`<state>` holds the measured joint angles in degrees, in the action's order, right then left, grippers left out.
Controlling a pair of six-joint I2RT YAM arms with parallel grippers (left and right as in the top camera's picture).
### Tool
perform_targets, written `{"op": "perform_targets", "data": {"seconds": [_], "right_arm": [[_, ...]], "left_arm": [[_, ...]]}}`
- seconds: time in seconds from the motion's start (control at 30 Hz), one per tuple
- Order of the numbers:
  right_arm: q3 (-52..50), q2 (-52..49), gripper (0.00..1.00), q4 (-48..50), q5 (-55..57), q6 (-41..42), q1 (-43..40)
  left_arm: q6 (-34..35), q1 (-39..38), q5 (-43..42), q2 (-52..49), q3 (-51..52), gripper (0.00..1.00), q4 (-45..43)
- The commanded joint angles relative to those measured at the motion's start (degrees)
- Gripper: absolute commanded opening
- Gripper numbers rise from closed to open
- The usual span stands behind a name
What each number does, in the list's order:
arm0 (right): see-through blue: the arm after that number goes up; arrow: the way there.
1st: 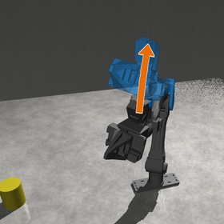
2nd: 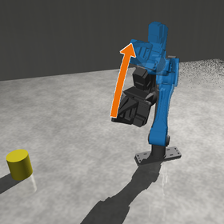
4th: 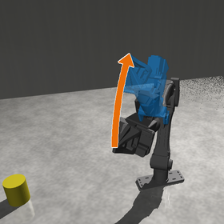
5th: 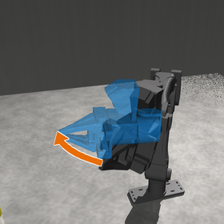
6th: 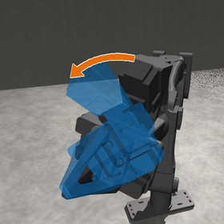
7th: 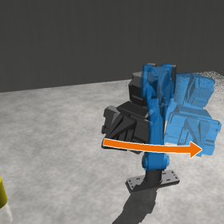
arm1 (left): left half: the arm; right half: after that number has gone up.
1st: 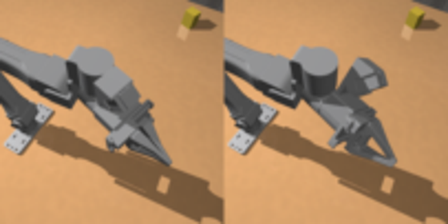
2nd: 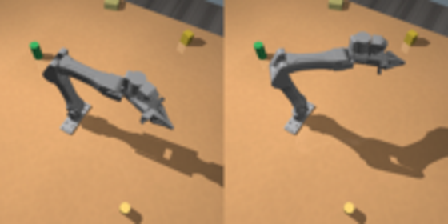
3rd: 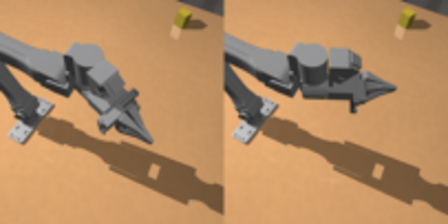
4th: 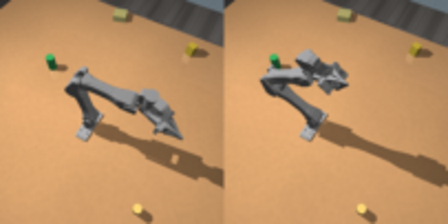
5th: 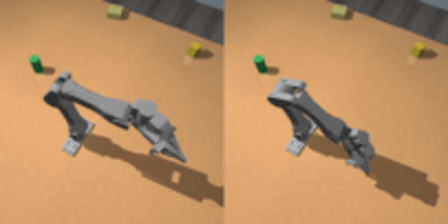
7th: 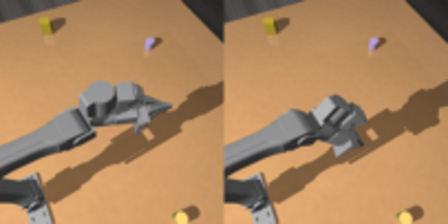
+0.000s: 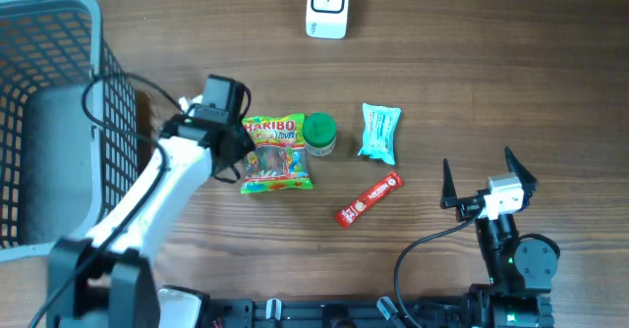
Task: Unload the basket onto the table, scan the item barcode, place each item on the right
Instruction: 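Carry the pack out and drop it left of the Haribo bag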
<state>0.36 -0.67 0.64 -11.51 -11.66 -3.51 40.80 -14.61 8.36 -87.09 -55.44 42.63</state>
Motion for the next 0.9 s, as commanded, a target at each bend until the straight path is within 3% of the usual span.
{"op": "perform_targets", "data": {"seconds": [0.0, 0.13, 0.37, 0.43, 0.5, 0.53, 0.57, 0.7, 0.87], "right_arm": [[-0.1, 0.4, 1.0, 0.2, 0.2, -0.3, 0.2], [-0.1, 0.4, 1.0, 0.2, 0.2, -0.3, 0.2], [-0.1, 0.4, 1.0, 0.2, 0.2, -0.3, 0.2], [-0.1, 0.4, 0.99, 0.2, 0.2, -0.3, 0.2], [-0.1, 0.4, 1.0, 0.2, 0.2, -0.3, 0.2], [-0.1, 0.4, 1.0, 0.2, 0.2, -0.3, 0.2], [-0.1, 0.4, 1.0, 0.2, 0.2, -0.3, 0.2], [-0.1, 0.4, 1.0, 0.2, 0.1, -0.3, 0.2], [-0.1, 0.4, 1.0, 0.2, 0.2, -0.3, 0.2]], "left_arm": [[11.0, -0.2, 1.8, -3.4, 4.0, 0.04, -3.0], [12.6, -1.9, 1.6, -6.5, 5.6, 0.04, -5.1], [8.9, -11.0, 2.5, -8.2, 5.6, 0.04, -13.5], [8.9, -11.4, 4.2, -8.2, 5.6, 0.2, -13.5], [8.4, -11.1, 4.6, -7.5, 5.4, 0.27, -13.6], [6.2, -11.0, 4.6, -6.8, 5.2, 0.4, -13.6], [3.6, -11.0, 5.0, -5.9, 4.9, 1.0, -13.5], [-2.1, -11.0, 11.6, 3.7, 1.2, 1.0, -10.7], [-11.7, -11.0, 13.9, 18.4, -5.9, 1.0, -12.1]]}}
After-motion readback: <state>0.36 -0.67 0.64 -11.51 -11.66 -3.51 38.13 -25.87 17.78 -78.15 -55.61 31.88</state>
